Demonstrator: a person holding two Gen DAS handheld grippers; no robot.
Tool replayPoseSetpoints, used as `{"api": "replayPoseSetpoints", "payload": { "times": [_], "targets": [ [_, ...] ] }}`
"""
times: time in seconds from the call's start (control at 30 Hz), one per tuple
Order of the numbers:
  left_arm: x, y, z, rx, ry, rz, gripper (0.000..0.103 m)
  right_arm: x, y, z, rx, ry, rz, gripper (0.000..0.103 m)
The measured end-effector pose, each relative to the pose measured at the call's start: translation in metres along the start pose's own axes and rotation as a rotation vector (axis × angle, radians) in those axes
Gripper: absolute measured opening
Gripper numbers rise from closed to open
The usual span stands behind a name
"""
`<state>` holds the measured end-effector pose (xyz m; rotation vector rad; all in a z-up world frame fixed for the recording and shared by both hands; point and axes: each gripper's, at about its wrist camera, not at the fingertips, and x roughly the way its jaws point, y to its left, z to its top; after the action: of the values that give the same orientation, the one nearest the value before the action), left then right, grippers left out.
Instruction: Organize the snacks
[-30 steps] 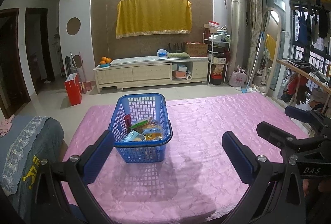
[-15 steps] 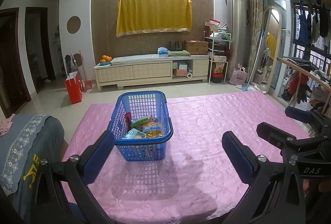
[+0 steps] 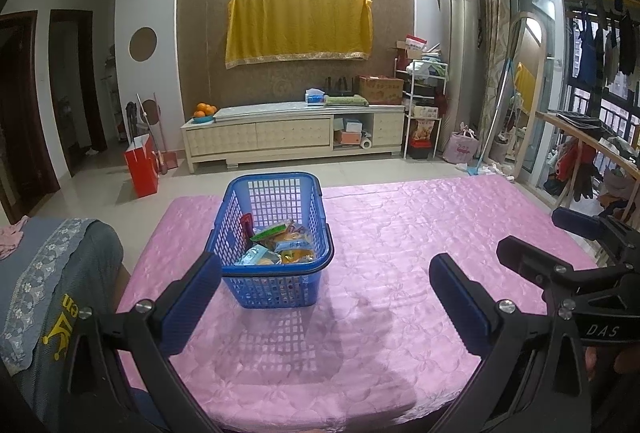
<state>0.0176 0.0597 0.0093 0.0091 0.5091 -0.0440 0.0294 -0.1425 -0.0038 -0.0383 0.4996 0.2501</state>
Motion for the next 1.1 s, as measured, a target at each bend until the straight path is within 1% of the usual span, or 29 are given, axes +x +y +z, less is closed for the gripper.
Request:
{"api": "replayPoseSetpoints", "payload": {
  "times": [1.1],
  "targets": [
    [-0.0038,0.0004,-0.0016,-0.012,0.006,-0.006,0.103,-0.0016,0.0028,-0.0029,0.0,0.012,0.001,0.103]
  ]
}}
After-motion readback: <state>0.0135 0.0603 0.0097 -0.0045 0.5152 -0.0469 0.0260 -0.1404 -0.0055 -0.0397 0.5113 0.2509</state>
